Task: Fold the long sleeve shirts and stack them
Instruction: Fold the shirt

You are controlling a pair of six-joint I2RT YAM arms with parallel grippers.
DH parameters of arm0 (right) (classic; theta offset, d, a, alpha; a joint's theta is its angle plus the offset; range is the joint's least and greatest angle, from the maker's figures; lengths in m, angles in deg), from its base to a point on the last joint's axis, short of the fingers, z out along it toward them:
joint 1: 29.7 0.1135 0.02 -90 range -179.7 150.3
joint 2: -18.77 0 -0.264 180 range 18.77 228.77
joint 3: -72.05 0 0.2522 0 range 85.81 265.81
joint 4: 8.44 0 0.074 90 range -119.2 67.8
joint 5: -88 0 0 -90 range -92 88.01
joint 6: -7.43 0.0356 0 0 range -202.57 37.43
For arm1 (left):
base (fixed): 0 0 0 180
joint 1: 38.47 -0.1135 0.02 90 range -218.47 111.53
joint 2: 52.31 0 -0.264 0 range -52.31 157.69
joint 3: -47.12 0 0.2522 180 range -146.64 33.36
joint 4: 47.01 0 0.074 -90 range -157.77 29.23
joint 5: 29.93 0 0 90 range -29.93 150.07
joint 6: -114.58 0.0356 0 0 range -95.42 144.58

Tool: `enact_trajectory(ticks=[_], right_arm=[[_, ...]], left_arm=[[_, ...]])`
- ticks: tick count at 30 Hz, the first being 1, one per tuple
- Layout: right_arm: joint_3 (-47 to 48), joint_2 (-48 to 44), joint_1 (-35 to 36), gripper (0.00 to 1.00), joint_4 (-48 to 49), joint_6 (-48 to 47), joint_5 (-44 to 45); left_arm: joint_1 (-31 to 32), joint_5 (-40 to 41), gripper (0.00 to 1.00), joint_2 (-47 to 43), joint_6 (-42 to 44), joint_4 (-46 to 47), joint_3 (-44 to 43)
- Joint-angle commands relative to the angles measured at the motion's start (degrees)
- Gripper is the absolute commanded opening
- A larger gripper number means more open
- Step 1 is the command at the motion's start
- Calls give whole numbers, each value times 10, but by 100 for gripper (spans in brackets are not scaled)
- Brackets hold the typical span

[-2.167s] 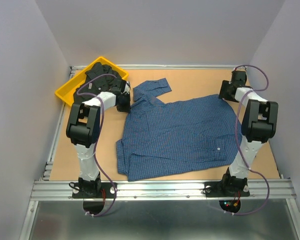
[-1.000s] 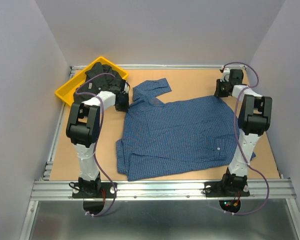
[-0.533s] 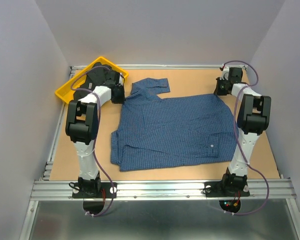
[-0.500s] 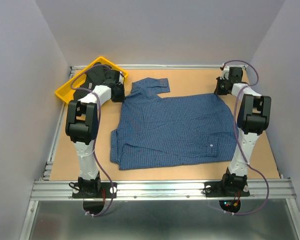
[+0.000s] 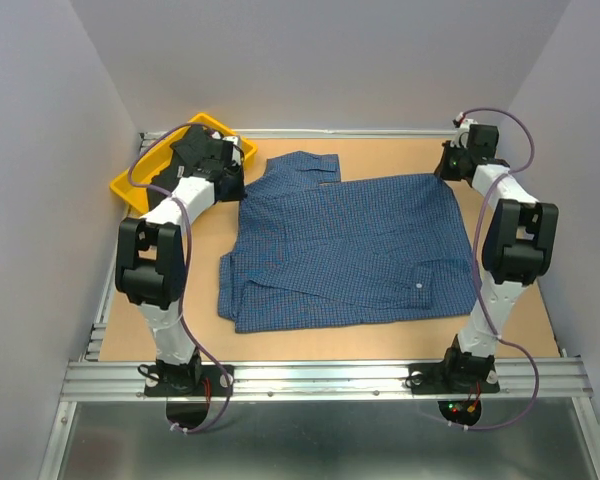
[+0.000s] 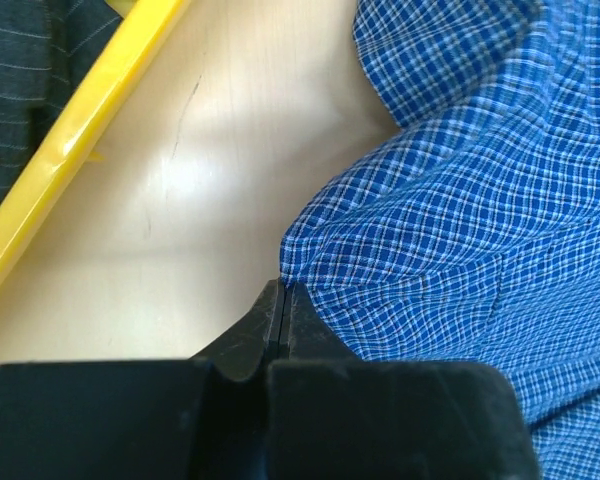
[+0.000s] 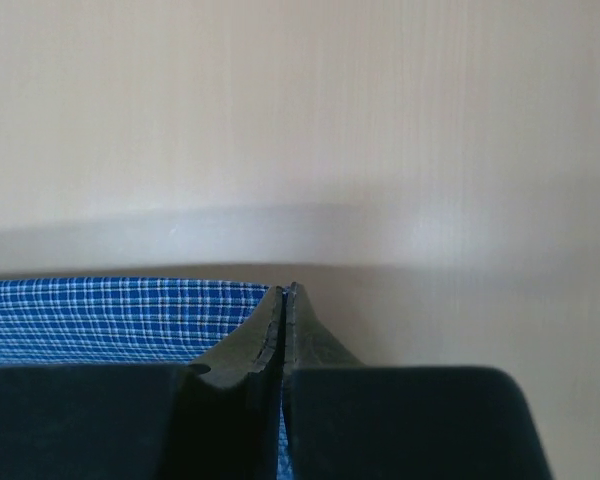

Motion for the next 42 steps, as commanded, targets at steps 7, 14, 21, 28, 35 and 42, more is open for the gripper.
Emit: enact_trajectory(ticks=[7,14,21,28,35,42], right_arm=[[-131,-147,-2,1,58,51,38],[-222,-223,-2,1,92,101,69],[-318,-298,-2,1,127,131,104],[-371,-341,-2,2,165,153,156],[-413,-384,-2,1,190,174,215],[-410,-418,-2,1,205,172,240]], left_arm=[[-2,16,0,-119,8,22,64],[-1,-2,0,-177,-25,20,139],[7,-21,0,-250,-50,30,226],[13,-43,0,-299,-86,33,299],[16,-55,0,-328,-109,39,356],[19,-65,0,-341,-80,41,349]])
